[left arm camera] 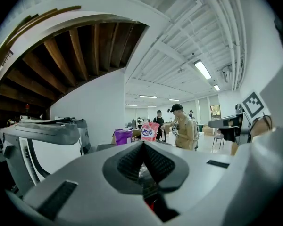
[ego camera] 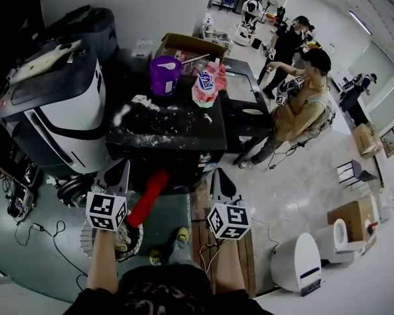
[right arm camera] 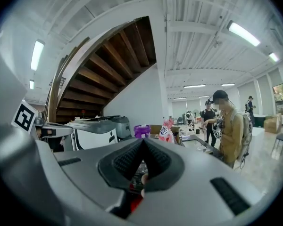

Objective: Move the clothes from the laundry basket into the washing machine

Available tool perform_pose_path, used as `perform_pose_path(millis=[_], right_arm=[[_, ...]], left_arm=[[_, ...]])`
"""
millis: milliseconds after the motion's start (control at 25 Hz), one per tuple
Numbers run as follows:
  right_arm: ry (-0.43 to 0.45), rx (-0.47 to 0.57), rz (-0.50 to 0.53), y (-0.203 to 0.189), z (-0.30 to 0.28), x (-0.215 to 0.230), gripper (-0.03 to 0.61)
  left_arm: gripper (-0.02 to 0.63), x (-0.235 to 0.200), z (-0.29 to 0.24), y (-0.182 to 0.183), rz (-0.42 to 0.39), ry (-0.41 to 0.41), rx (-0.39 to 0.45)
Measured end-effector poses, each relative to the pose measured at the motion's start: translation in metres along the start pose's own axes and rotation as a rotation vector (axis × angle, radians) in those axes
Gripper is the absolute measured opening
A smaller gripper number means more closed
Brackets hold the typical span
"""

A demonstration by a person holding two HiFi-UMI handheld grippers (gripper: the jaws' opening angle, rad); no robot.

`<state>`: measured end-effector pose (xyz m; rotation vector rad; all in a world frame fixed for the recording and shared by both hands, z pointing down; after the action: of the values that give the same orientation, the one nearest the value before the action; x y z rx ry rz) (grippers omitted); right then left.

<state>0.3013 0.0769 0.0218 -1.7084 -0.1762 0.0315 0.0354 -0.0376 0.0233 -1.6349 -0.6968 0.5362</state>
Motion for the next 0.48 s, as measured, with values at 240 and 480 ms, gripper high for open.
perform_pose_path(millis=[240,480], right_arm=[[-0.010,0.010,0.007,0.007,0.008,0.008,0.003],[-0.012,0.018,0.004,0.012,0.009,0.015,0.003]], left_arm=[[0.011,-0.001,0.005,0.007,-0.003,0.018,0.022],[0.011,-0.002,0.007,0.014,-0.022,0.038,0.031]])
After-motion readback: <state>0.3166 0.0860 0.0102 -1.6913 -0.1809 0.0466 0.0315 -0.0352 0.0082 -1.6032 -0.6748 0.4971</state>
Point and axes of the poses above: the fingertips, and each gripper's own axes: z backward along the fingers, x to its right, y out of its top, the point moved 2 cm from there along z, backward along the fingers, and after that the axes turned 3 degrees about -x, right-handed, at the moved point
